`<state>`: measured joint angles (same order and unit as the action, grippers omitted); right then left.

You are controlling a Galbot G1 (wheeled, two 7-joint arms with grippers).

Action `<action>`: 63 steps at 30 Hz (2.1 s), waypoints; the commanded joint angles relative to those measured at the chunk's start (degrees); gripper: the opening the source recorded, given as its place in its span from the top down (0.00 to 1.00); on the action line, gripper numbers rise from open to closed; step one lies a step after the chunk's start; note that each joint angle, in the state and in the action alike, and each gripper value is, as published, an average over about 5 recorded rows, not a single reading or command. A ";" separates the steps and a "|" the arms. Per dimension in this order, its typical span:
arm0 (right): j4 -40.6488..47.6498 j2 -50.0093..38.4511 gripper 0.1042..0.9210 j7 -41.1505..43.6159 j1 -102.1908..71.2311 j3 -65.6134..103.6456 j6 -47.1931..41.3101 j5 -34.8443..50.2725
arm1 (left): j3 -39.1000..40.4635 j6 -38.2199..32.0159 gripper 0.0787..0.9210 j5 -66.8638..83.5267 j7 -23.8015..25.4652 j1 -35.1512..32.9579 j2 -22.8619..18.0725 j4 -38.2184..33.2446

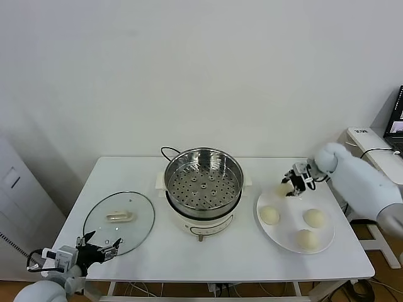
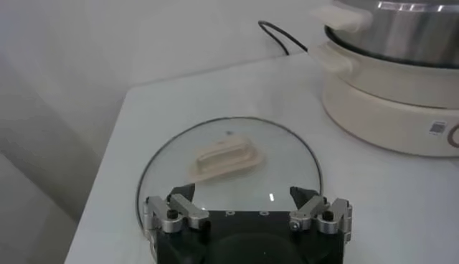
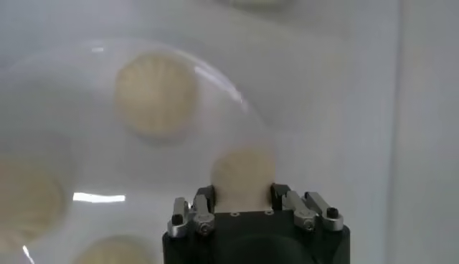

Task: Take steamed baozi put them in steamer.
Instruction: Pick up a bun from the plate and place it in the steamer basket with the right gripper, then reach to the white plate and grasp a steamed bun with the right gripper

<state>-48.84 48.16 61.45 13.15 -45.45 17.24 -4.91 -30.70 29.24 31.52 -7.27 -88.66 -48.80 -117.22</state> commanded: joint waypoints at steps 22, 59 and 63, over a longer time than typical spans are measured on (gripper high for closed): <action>-1.31 26.21 0.53 0.57 8.96 -0.10 32.76 -24.08 | 3.39 -0.48 0.12 -0.20 0.15 1.75 2.21 1.08; -3.31 19.07 0.12 2.41 14.57 -10.87 24.44 -1.16 | 1.58 -0.15 0.12 0.55 0.19 1.66 3.01 0.08; -6.87 11.27 0.12 5.66 21.86 -22.84 10.84 13.37 | 1.06 -0.14 0.12 0.66 0.20 1.16 3.12 -0.30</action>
<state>-51.31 69.52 62.39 22.78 -51.45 47.19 -18.00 -28.82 29.08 32.06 -7.11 -86.96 -45.75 -117.20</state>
